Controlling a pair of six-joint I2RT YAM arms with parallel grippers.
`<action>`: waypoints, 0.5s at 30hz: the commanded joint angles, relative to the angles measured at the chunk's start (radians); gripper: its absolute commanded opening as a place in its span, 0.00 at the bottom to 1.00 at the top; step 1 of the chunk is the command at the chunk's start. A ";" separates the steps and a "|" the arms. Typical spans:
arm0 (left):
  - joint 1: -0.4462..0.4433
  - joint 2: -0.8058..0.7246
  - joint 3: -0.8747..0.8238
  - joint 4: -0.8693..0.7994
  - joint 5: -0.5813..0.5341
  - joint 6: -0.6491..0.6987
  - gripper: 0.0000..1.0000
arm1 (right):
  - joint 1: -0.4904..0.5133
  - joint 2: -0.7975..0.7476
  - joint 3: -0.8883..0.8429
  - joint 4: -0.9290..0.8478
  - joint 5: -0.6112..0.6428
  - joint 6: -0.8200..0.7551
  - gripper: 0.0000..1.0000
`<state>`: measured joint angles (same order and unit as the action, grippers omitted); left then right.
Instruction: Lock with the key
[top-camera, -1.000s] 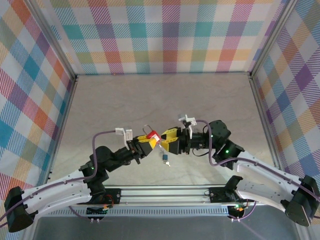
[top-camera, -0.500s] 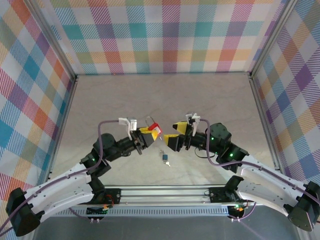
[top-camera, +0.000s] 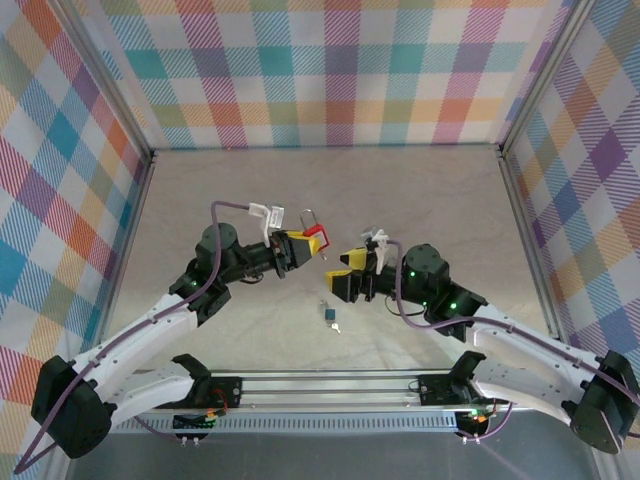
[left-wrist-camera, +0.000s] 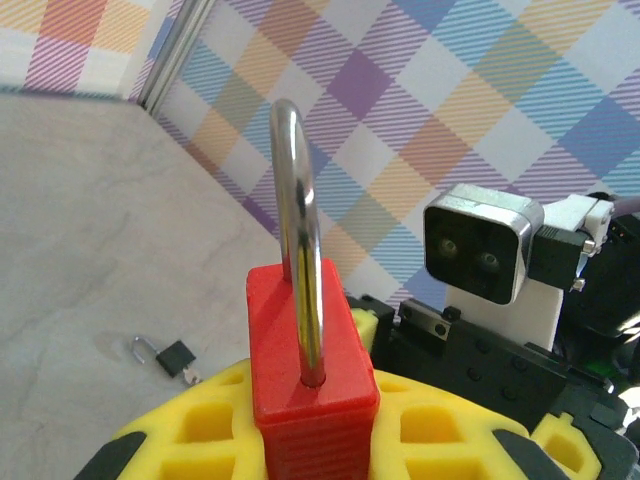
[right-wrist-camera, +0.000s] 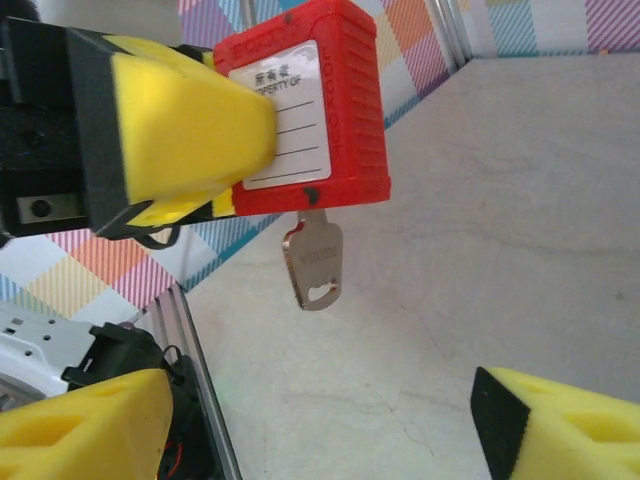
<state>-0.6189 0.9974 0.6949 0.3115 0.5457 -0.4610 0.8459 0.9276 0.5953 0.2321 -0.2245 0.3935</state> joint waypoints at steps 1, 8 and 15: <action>-0.003 -0.023 0.024 -0.041 0.008 0.028 0.00 | 0.019 0.022 0.023 0.049 0.040 -0.062 0.82; -0.027 0.013 0.031 -0.054 -0.022 0.030 0.00 | 0.038 0.102 0.079 0.031 0.091 -0.068 0.67; -0.038 0.015 0.036 -0.081 -0.036 0.046 0.00 | 0.062 0.157 0.141 -0.009 0.118 -0.099 0.47</action>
<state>-0.6468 1.0191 0.6968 0.2291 0.5144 -0.4431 0.8993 1.0706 0.6907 0.2283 -0.1371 0.3202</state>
